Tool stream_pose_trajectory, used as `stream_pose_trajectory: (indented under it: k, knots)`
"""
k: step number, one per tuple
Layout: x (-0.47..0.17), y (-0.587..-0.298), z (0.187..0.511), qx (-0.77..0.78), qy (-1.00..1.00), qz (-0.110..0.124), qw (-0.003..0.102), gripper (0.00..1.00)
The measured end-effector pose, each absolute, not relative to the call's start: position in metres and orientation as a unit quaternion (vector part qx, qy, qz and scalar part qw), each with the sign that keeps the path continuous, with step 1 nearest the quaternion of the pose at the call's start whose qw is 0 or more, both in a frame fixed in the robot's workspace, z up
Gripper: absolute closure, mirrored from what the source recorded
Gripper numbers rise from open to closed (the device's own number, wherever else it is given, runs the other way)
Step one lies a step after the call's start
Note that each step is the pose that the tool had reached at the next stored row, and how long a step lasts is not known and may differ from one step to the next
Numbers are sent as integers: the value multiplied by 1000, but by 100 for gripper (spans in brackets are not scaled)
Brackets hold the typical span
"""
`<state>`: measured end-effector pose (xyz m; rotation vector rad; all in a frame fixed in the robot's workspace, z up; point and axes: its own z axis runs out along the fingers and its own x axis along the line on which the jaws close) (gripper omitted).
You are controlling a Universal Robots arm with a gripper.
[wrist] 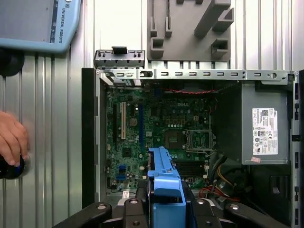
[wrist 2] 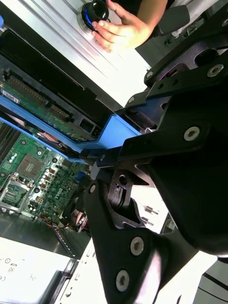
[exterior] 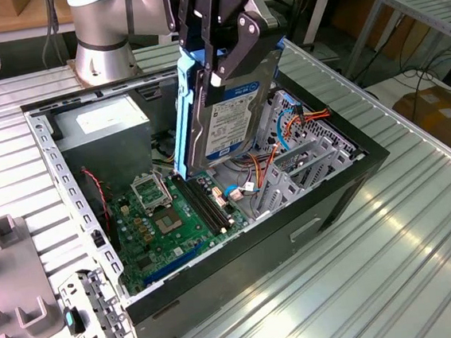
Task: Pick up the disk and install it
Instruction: 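Insert the disk into the insertion slot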
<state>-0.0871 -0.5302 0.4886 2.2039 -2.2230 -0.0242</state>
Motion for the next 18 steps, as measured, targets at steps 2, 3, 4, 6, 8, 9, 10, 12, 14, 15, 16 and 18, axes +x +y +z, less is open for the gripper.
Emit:
stream_pose_trajectory:
  k: [2, 3, 4, 6, 8, 9, 10, 12, 14, 15, 16, 18]
  knots:
    - [-87, -530, 489, 704, -710, -8, 6, 63]
    - [-87, -530, 489, 704, -710, -8, 6, 63]
    - [-87, -530, 489, 704, -710, -8, 6, 63]
    - [-87, -531, 489, 704, -710, -8, 6, 63]
    - [-87, -532, 489, 704, -710, -8, 6, 63]
    - [-87, -534, 489, 704, -710, -8, 6, 63]
    - [-87, -536, 489, 704, -710, -8, 6, 63]
    - [-87, -538, 488, 704, -710, -8, 6, 63]
    - [-80, -540, 487, 704, -710, -8, 6, 63]
    - [-76, -540, 486, 704, -710, -8, 6, 63]
    - [-65, -540, 485, 704, -710, -8, 6, 63]
    - [-50, -540, 483, 704, -710, -8, 6, 63]
